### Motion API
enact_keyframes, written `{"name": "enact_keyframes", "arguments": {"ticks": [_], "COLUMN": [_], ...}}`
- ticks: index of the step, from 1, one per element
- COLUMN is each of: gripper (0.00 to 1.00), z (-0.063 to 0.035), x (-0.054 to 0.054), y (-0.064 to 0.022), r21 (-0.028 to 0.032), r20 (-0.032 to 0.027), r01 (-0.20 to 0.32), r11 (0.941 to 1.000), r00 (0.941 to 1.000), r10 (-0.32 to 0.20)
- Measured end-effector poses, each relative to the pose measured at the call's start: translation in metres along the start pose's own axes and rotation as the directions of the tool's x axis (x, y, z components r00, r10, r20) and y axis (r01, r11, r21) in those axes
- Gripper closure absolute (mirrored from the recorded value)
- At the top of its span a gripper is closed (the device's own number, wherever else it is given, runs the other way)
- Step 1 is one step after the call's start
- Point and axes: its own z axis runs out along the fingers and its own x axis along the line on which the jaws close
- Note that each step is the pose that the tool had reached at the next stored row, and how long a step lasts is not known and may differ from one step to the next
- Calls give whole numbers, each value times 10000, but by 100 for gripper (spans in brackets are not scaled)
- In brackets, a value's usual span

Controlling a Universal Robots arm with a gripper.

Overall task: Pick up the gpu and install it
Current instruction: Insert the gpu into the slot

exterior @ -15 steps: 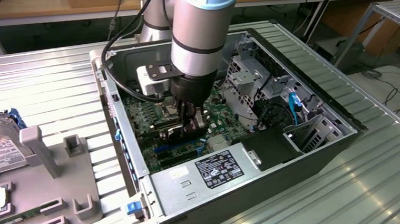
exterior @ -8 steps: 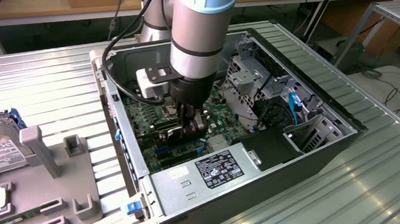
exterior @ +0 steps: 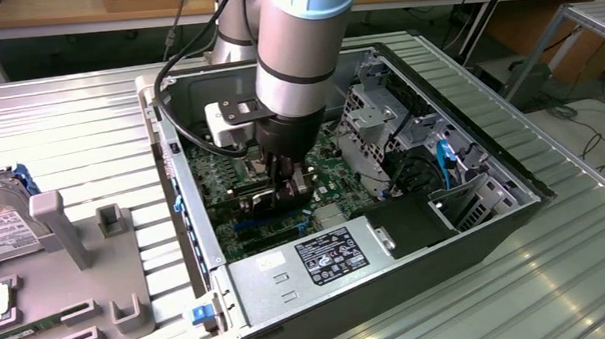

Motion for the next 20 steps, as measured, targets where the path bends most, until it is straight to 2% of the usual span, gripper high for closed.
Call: {"name": "enact_keyframes", "arguments": {"ticks": [17, 20], "gripper": [73, 73], "z": [29, -14], "x": [-9, -12], "y": [23, 23], "r21": [0, 5], "r20": [1, 1], "r01": [1, 1], "r11": [10000, 10000], "r00": [10000, 10000], "r10": [-1, -1]}}
